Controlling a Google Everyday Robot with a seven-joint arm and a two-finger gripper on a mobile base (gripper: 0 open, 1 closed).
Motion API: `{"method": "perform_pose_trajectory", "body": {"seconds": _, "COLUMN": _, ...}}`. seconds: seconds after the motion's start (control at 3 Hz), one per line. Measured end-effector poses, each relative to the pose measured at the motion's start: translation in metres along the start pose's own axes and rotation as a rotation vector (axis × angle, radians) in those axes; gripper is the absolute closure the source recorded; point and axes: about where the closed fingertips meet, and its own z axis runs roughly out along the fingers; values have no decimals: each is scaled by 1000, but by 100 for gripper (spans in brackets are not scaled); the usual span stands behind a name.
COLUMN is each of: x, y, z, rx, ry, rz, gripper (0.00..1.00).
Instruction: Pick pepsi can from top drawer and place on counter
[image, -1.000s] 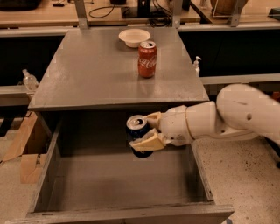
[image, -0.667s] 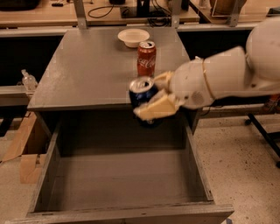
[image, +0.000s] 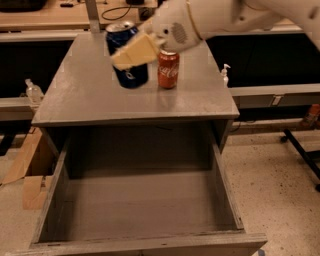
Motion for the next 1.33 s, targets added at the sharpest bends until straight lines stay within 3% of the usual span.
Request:
{"method": "perform_pose_trajectory", "body": {"seconds": 0.33, "x": -53, "y": -19, "z": 66, "rx": -36, "ry": -71, "rz": 49, "gripper": 100}}
{"method": "perform_pose_trajectory", "body": {"seconds": 1.0, "x": -43, "y": -24, "z": 79, "rx": -35, "ry": -73, "rz": 61, "gripper": 100}}
{"method": "perform_pose_trajectory", "body": {"seconds": 1.33, "x": -13, "y": -37, "z": 127, "rx": -30, "ry": -69, "rz": 89, "gripper": 100}}
